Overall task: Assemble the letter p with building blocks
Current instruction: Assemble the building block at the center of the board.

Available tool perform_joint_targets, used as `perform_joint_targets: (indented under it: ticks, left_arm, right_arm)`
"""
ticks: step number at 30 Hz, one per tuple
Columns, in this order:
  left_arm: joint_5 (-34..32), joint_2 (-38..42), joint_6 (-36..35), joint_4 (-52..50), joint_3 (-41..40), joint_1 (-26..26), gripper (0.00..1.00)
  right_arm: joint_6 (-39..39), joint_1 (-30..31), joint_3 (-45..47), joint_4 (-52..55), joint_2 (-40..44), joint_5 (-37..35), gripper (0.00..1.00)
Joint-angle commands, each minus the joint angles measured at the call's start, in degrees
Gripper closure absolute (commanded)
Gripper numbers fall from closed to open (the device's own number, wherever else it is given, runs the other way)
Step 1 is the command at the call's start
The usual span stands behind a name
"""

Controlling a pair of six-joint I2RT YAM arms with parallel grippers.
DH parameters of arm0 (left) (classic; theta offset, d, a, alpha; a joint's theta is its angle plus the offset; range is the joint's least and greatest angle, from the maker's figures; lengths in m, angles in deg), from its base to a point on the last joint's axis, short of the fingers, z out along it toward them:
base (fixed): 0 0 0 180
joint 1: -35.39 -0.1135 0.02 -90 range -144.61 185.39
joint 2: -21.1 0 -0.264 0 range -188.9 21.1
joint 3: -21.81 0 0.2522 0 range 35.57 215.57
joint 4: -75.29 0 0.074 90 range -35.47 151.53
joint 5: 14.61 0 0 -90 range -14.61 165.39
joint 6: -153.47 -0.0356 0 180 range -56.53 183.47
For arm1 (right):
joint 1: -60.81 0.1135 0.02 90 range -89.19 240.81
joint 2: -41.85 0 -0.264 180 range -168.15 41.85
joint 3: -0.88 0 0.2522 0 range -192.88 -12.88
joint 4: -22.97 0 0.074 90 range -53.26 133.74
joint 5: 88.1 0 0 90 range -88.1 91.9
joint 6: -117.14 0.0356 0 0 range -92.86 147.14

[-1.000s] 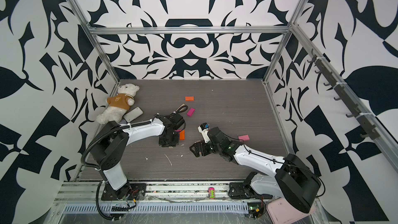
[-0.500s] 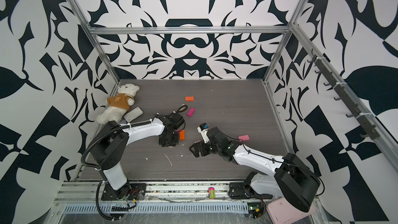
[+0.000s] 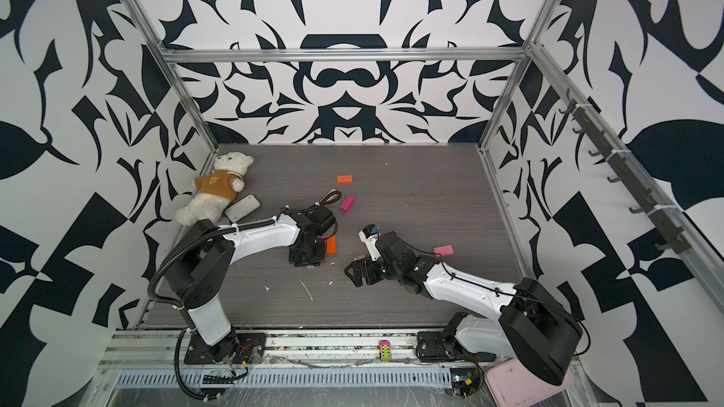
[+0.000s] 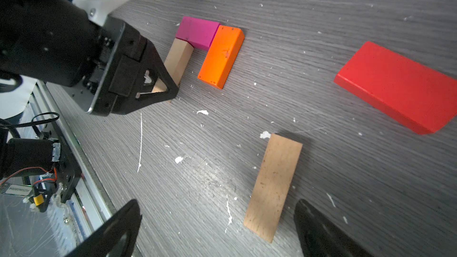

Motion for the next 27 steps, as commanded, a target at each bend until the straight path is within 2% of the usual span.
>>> perform_joint_targets:
  ticks: [1, 17, 27]
  left_arm:
    - [-1.94, -3.63, 0.84, 1.14, -0.73, -0.72, 0.69]
    - [-2.06, -3.75, 0.95, 1.10, -0.81, -0.74, 0.65]
    - [-1.59, -3.20, 1.11, 1.80, -1.33, -0.73, 0.56]
  right_arm:
    - [-1.07, 0.43, -2.38, -0.17, -0.25, -0.80, 0.01]
    - [-1.46, 0.78, -2.77, 0.26, -0.51, -1.23, 0.01]
    - [-1.56, 0.98, -2.80, 0.52, -0.40, -1.54, 0.01]
